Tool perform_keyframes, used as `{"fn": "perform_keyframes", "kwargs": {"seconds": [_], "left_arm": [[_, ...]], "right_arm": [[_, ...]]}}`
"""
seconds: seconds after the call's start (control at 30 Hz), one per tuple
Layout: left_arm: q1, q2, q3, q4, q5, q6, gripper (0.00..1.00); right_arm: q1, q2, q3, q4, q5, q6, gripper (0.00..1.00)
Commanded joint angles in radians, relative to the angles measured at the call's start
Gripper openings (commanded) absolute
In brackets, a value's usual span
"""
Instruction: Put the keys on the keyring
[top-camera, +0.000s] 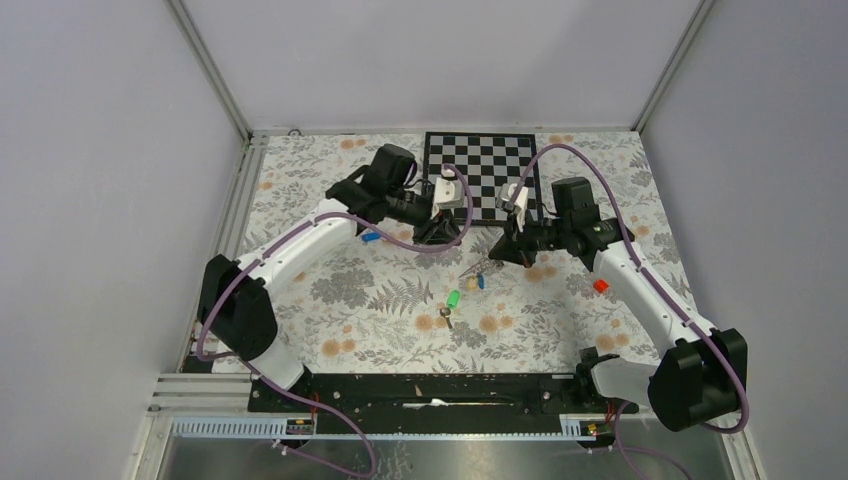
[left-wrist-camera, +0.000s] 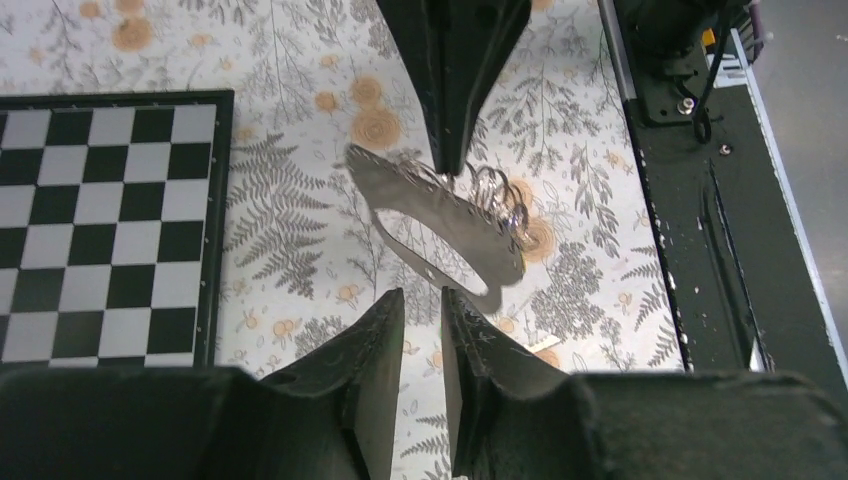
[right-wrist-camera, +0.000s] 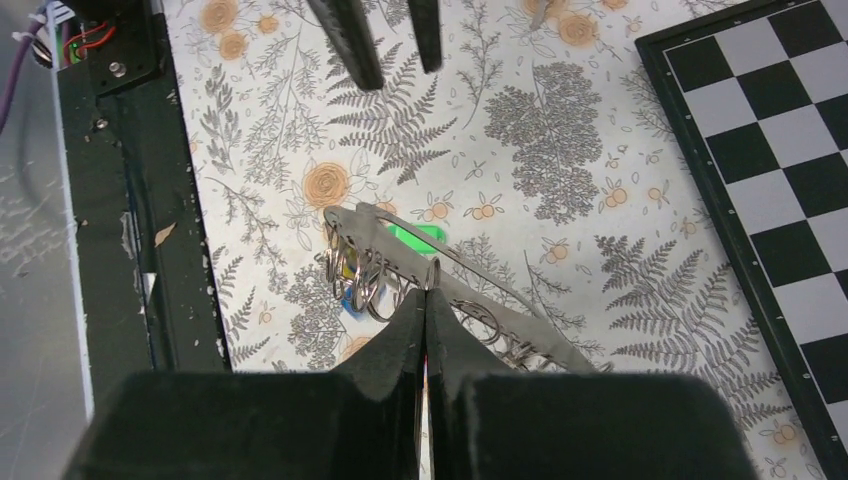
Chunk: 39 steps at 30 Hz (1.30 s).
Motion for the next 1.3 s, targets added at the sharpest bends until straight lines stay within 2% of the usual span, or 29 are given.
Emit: {"fn": "perform_keyframes", "kwargs": {"seconds": [0.0, 0.27, 0.9, 1.27], "left_arm": [[-0.014, 0.031, 0.038, 0.154, 0.073, -0.093, 0.25], [-0.081, 0.057, 0.022, 0.192, 0.066, -0.086, 0.25], [-0.118, 0.066, -0.044, 0.201, 0.061, -0.056, 0.26], [-0.124, 0.083, -0.041, 0.203, 0.050, -0.052, 0.18]], "right_arm": [[0.004, -0.014, 0.048, -0.014, -0.106, -0.025, 0.00], [0.004, -0.009, 0.054, -0.007, -0.157, -0.014, 0.00], [0.004, -0.026, 0.046, -0.003, -0.170, -0.008, 0.00], [0.004, -0.027, 0.046, -0.002, -0.172, -0.007, 0.00]]}}
